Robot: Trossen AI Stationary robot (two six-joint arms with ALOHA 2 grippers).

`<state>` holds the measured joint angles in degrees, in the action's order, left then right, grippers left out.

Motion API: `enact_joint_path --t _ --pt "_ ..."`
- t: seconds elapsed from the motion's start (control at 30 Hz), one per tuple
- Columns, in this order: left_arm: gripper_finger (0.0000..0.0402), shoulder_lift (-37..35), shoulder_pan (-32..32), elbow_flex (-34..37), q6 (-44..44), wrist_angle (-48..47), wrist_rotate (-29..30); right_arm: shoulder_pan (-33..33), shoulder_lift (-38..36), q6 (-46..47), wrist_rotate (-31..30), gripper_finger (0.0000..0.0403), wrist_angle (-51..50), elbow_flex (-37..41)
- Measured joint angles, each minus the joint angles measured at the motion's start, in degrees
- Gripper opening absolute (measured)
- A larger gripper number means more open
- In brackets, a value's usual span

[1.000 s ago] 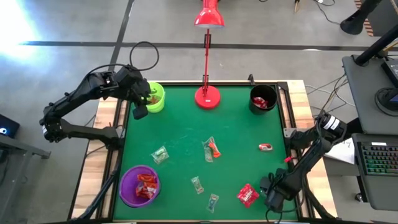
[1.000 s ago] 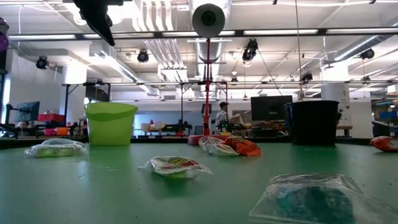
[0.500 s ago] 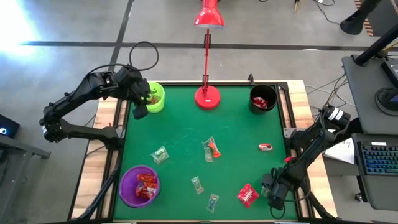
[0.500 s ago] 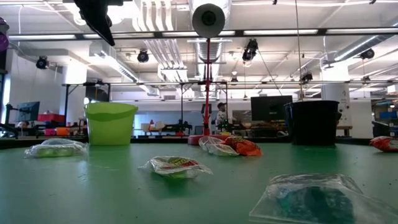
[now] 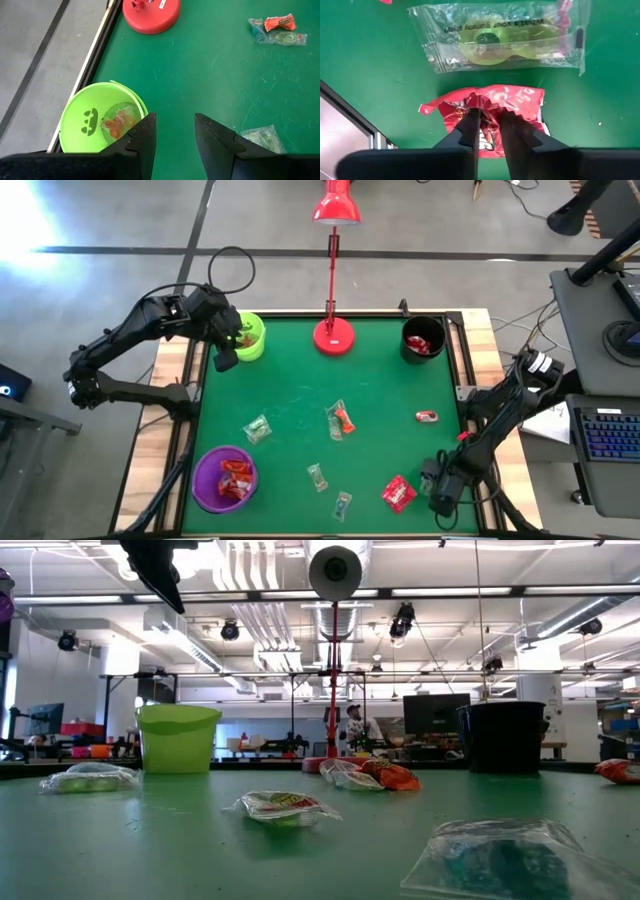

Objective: Sort candy
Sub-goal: Put the red candy into the black bucket

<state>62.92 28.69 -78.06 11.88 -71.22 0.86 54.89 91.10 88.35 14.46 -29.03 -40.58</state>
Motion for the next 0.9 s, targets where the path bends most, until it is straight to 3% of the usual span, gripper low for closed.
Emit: enact_joint_path --t 0.2,0.9 --pt "0.0116 0.00 0.00 0.00 0.02 0.02 0.00 0.04 -4.21 1.59 -1.80 0.0010 -0.37 -0.43" --pt "0.0116 -0.02 0.00 0.00 0.02 0.04 0.02 0.00 -11.94 2.22 -2.87 0.0008 -2.97 -4.03"
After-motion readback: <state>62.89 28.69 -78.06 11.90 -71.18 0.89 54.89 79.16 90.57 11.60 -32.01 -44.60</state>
